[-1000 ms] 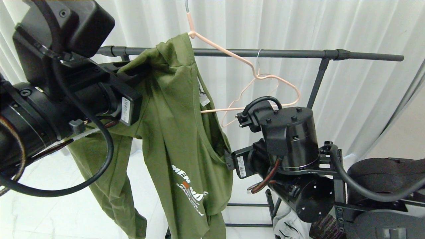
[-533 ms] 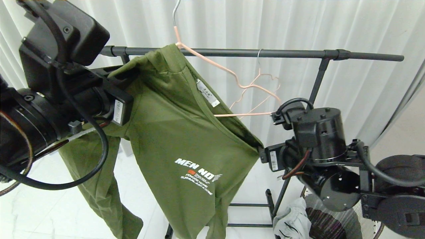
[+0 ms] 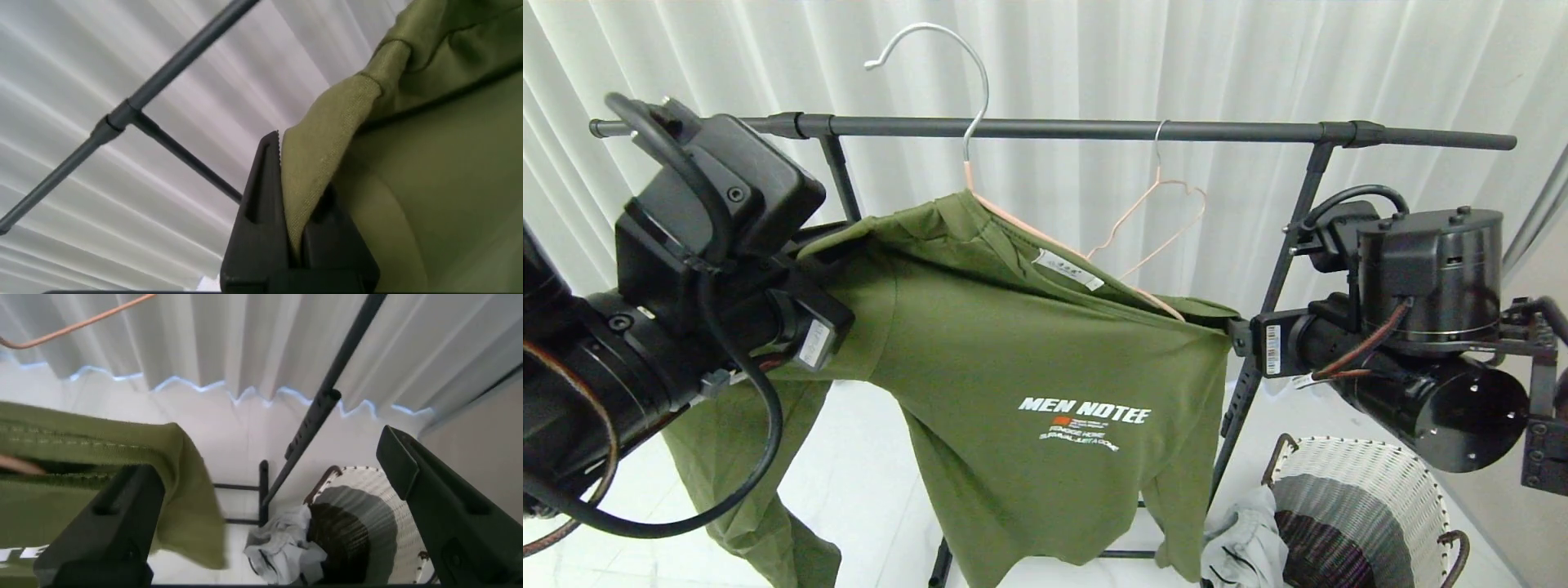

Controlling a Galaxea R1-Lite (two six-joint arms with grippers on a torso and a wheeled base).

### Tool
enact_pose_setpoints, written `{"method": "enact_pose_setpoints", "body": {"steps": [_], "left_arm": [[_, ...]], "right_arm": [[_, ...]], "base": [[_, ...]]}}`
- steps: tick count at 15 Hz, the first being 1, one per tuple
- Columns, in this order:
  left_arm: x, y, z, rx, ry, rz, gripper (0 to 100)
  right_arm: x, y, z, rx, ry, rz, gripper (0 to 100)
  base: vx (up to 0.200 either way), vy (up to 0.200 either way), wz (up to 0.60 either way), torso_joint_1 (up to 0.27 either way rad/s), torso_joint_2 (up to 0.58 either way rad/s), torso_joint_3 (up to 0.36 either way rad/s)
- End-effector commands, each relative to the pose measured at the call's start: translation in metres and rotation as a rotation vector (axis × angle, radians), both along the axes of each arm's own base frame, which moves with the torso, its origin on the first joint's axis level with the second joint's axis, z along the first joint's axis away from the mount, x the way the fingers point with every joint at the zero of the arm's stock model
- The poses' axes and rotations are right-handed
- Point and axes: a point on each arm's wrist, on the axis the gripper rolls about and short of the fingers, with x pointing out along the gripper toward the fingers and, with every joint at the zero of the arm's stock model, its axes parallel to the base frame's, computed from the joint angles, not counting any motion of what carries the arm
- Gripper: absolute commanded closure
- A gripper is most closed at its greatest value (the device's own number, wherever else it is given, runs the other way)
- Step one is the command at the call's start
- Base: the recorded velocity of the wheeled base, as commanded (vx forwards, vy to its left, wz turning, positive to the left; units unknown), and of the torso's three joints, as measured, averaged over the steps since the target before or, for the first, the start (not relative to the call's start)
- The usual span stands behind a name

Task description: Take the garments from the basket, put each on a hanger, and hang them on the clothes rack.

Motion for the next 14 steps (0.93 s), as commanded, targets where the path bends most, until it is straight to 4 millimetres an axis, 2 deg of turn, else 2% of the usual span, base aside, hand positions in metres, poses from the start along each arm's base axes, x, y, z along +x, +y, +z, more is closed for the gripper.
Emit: {"method": "enact_pose_setpoints", "body": {"steps": [1,6,8,10,11,12,14], "left_arm": [[-0.001,0.001,-0.005,0.01,0.014,0.003,100],[0.0,0.001,-0.011,0.013,0.018,0.007,100],[0.005,0.003,-0.015,-0.007,-0.015,0.034,100],[0.009,0.002,-0.014,-0.034,-0.045,0.058,100],[0.009,0.002,-0.014,-0.034,-0.045,0.058,100],[0.01,0.001,-0.013,-0.048,-0.059,0.056,100],[0.01,0.0,-0.012,-0.074,-0.061,0.049,100]], "right_arm": [[-0.008,-0.008,0.012,0.024,-0.016,0.018,0],[-0.022,-0.012,0.036,0.05,-0.015,0.094,0],[-0.034,-0.004,0.052,0.062,-0.024,0.154,0],[-0.049,0.008,0.061,0.065,-0.023,0.231,0],[-0.049,0.008,0.061,0.065,-0.023,0.231,0],[-0.07,0.022,0.066,0.068,-0.02,0.329,0],[-0.089,0.029,0.064,0.032,0.011,0.411,0]], "base": [[0.0,0.0,0.0,0.0,0.0,0.0],[0.0,0.0,0.0,0.0,0.0,0.0],[0.0,0.0,0.0,0.0,0.0,0.0],[0.0,0.0,0.0,0.0,0.0,0.0],[0.0,0.0,0.0,0.0,0.0,0.0],[0.0,0.0,0.0,0.0,0.0,0.0],[0.0,0.0,0.0,0.0,0.0,0.0]]}}
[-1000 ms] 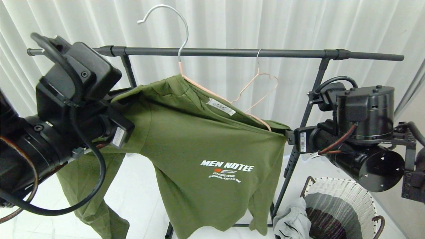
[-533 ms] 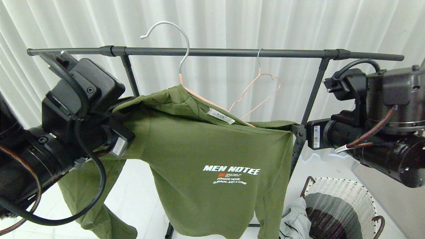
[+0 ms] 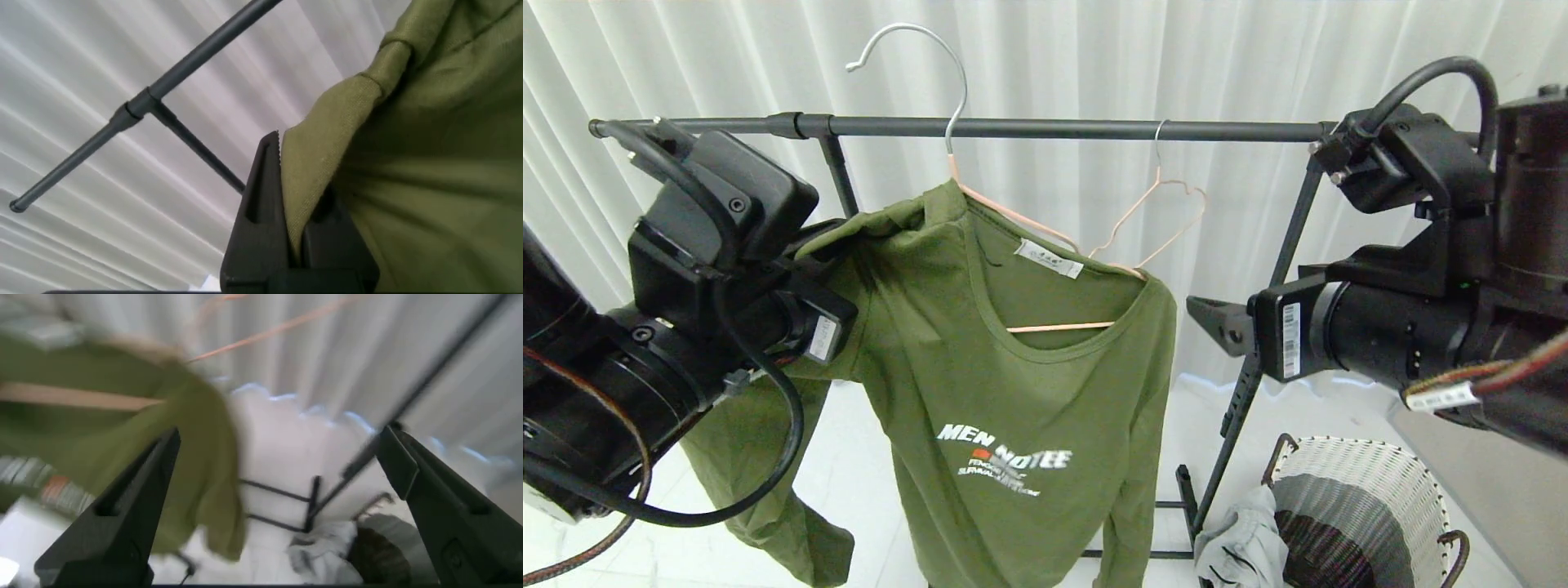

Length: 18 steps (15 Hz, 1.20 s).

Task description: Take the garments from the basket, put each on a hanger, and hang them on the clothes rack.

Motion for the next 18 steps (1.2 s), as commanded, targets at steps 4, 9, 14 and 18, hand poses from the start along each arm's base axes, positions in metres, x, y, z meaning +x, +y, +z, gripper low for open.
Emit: {"method": "enact_pose_setpoints", "body": {"steps": [4,9,14,18], "left_arm": [[-0.003,-0.004,-0.001,-0.039,0.008,-0.047,100],[-0.004,-0.007,-0.001,-0.029,0.005,-0.157,100],[-0.004,-0.009,-0.002,-0.017,0.007,-0.241,100],[-0.006,-0.013,-0.002,-0.017,0.009,-0.262,100]], "right_arm": [[-0.01,0.008,0.002,-0.019,0.035,0.164,0],[0.022,-0.001,0.014,-0.088,-0.046,0.311,0],[0.05,-0.004,0.02,-0.165,-0.111,0.443,0],[0.062,0.01,0.02,-0.165,-0.11,0.447,0]], "base": [[0.0,0.0,0.0,0.0,0.0,0.0],[0.0,0.0,0.0,0.0,0.0,0.0],[0.0,0.0,0.0,0.0,0.0,0.0],[0.0,0.0,0.0,0.0,0.0,0.0]]}}
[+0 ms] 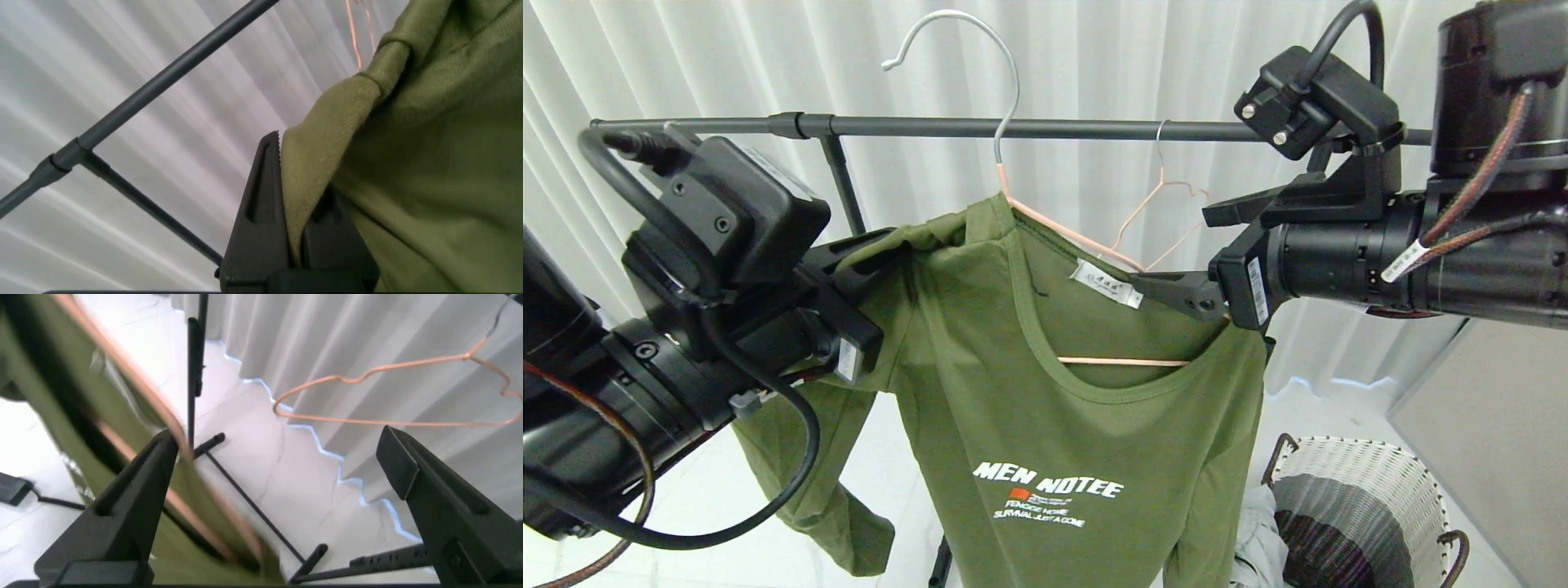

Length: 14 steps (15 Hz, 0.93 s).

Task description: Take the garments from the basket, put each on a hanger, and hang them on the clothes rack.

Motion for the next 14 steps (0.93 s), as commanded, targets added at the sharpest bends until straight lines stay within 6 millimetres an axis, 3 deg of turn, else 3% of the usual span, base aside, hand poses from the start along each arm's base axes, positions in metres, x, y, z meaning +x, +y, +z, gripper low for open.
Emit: {"method": "enact_pose_setpoints", "body": {"steps": [1,7,14], "left_arm": [[-0.001,-0.003,-0.001,0.002,0.003,-0.013,100],[-0.003,-0.01,-0.002,0.007,0.009,-0.064,100],[0.001,-0.013,-0.005,0.016,0.02,-0.067,100]], "right_arm": [[0.006,0.009,-0.006,-0.015,0.013,0.005,0],[0.009,0.017,-0.015,-0.042,0.036,0.02,0],[-0.008,0.019,-0.008,-0.073,0.125,0.216,0]], "base": [[0.0,0.0,0.0,0.0,0.0,0.0],[0.0,0.0,0.0,0.0,0.0,0.0],[0.0,0.0,0.0,0.0,0.0,0.0]]}}
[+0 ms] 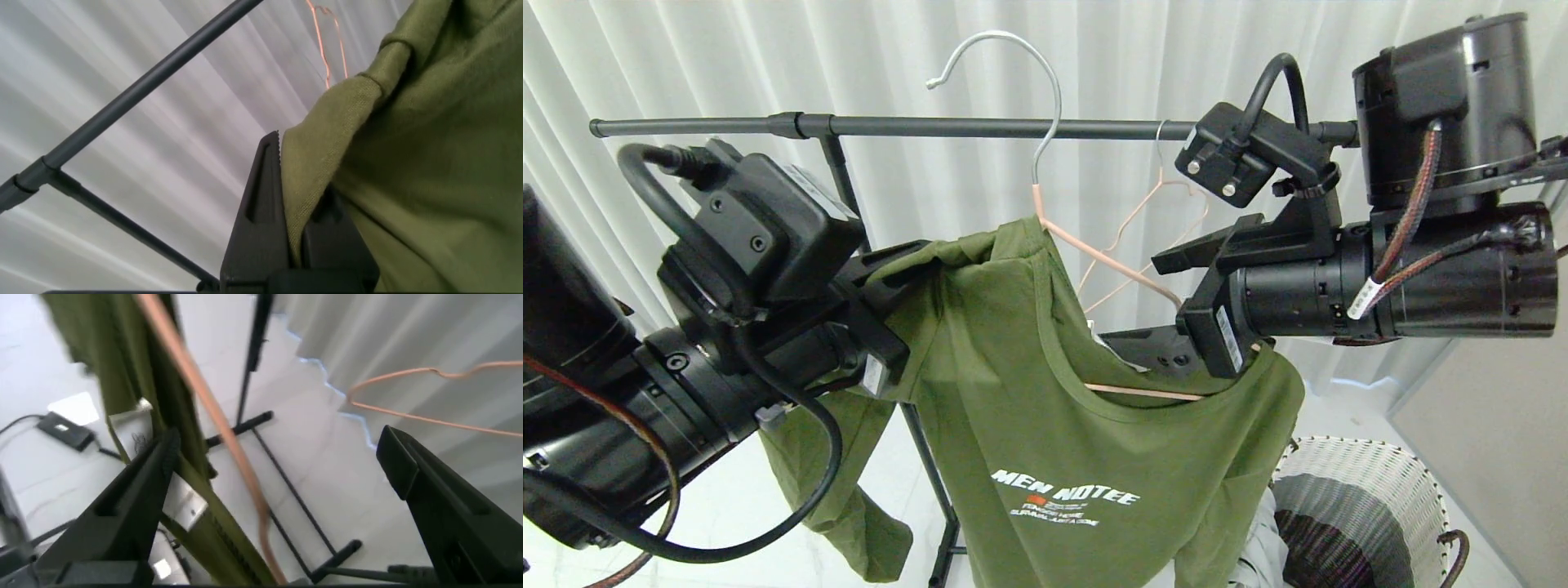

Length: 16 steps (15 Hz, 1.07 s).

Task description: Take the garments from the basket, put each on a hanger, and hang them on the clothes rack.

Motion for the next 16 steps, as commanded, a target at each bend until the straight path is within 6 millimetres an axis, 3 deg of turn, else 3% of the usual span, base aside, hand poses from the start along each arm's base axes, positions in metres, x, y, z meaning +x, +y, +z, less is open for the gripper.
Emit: {"method": "enact_pose_setpoints", "body": {"steps": [1,4,16], "left_arm": [[0.0016,-0.001,-0.0008,0.002,0.004,0.0,100],[0.0024,-0.0015,-0.0006,0.003,0.003,0.0,100],[0.0034,-0.0026,0.0018,-0.017,-0.026,0.0,100]], "right_arm": [[-0.0085,0.0039,0.0051,-0.003,0.016,0.055,0],[-0.0167,0.0098,0.0037,-0.025,0.046,0.108,0],[-0.0165,0.0116,-0.0017,-0.04,0.065,0.108,0]], "base": [[0.0,0.0,0.0,0.0,0.0,0.0],[0.0,0.0,0.0,0.0,0.0,0.0],[0.0,0.0,0.0,0.0,0.0,0.0]]}}
